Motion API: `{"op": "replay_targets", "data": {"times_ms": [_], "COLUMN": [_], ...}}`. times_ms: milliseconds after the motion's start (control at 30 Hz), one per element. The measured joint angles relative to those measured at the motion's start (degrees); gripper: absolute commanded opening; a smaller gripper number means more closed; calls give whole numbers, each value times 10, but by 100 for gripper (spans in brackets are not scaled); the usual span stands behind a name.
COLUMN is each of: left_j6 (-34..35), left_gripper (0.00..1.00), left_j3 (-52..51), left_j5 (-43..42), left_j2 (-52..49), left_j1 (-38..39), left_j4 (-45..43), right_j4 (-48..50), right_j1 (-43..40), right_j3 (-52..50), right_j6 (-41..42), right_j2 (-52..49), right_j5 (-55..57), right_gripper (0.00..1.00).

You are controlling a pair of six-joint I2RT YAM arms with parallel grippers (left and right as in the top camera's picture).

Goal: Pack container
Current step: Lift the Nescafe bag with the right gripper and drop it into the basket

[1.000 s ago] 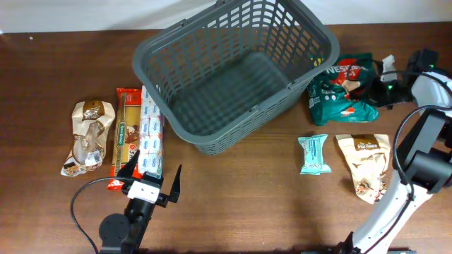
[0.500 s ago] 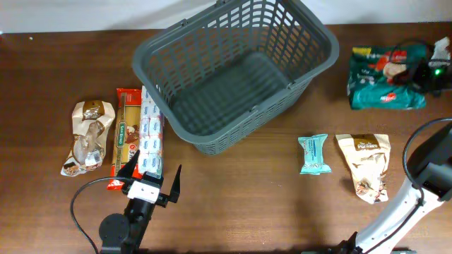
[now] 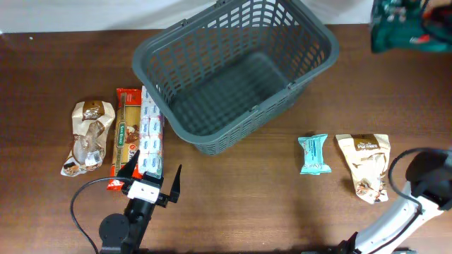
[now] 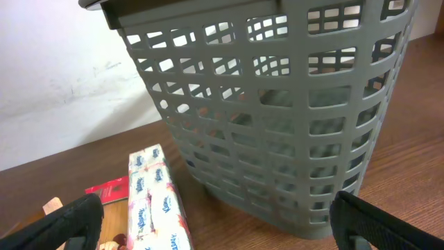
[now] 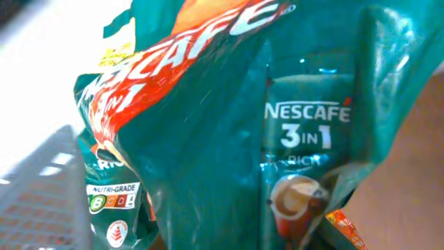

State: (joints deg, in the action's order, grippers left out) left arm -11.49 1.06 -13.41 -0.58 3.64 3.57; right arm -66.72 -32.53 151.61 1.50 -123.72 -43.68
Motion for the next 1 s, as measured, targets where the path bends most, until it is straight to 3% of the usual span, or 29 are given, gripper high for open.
{"op": "replay_targets", "data": {"times_ms": [233, 433, 767, 1000], "left_j6": [0, 0, 0, 0], "left_gripper": [99, 99, 99, 99], "left_j3": [0, 0, 0, 0], "left_j5": [0, 0, 0, 0], "left_j2": [0, 0, 0, 0], "left_j1": [0, 0, 0, 0], "left_j4": [0, 0, 0, 0], "right_j4": [-2, -26, -93, -135], "right_j1": [36, 175, 392, 419], "right_j3": [80, 88, 87, 87], "right_j6": [15, 15, -36, -52], "right_j2": [68, 95, 58, -6], "right_j5": [-90, -98, 92, 163], "right_gripper": [4, 3, 4, 4]}}
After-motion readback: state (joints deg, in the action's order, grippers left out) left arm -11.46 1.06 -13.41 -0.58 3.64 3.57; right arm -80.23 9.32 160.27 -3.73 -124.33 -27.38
